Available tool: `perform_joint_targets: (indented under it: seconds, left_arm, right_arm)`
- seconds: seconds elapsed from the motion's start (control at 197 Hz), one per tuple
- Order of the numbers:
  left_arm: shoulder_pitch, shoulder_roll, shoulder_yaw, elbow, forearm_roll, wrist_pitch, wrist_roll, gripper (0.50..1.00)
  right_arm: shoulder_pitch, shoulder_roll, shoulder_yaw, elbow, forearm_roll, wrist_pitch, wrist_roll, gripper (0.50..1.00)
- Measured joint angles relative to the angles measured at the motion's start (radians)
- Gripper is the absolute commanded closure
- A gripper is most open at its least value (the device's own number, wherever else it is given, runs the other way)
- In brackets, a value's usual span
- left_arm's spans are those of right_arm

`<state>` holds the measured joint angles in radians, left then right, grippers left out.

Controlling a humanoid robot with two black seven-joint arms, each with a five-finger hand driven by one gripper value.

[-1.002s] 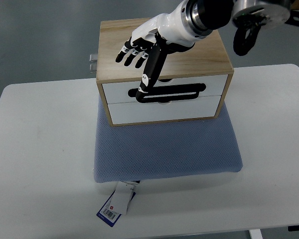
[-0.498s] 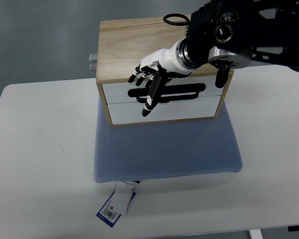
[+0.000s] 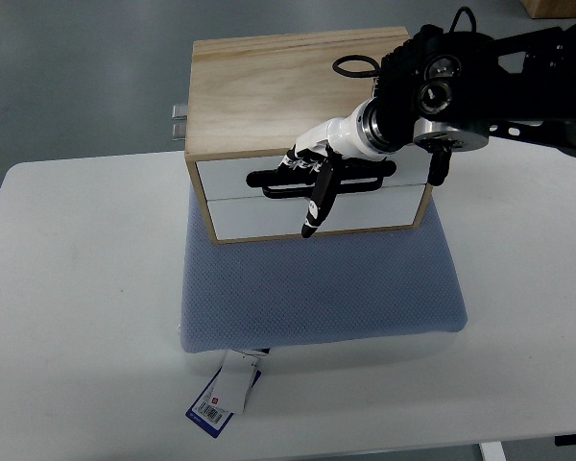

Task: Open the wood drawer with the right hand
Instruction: 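Hook the right hand fingers around the upper drawer's black handle, then pull the upper white drawer toward the robot with the right hand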

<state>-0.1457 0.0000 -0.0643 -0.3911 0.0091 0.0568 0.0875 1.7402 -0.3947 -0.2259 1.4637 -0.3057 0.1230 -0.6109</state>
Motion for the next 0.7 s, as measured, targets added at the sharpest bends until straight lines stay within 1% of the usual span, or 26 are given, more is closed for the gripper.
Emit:
perform_joint_targets:
  seconds: [0.163, 0.239, 0.356, 0.407, 0.539, 0.702]
  left_arm:
    - [0.000, 0.000, 0.000, 0.000, 0.000, 0.000, 0.000, 0.500]
    - [0.000, 0.000, 0.000, 0.001, 0.000, 0.000, 0.000, 0.500]
    - [0.000, 0.000, 0.000, 0.001, -0.001, 0.000, 0.000, 0.500]
    - [0.000, 0.000, 0.000, 0.002, -0.001, 0.000, 0.000, 0.500]
    - [0.000, 0.000, 0.000, 0.002, -0.002, 0.000, 0.000, 0.500]
    - [0.000, 0.000, -0.001, 0.002, -0.002, 0.000, 0.000, 0.500]
  right_arm:
    - [-0.020, -0.002, -0.006, -0.010, -0.023, 0.029, 0.000, 0.556]
    - [-0.022, -0.008, -0.006, -0.011, -0.023, 0.060, 0.000, 0.558]
    - [-0.014, -0.028, 0.000, -0.010, -0.012, 0.154, 0.000, 0.558]
    - [-0.012, -0.035, 0.001, -0.008, -0.010, 0.182, 0.000, 0.558]
    - [0.010, -0.069, 0.008, 0.022, -0.005, 0.288, 0.000, 0.560]
    - [0.027, -0.110, 0.009, 0.080, 0.035, 0.360, 0.000, 0.560]
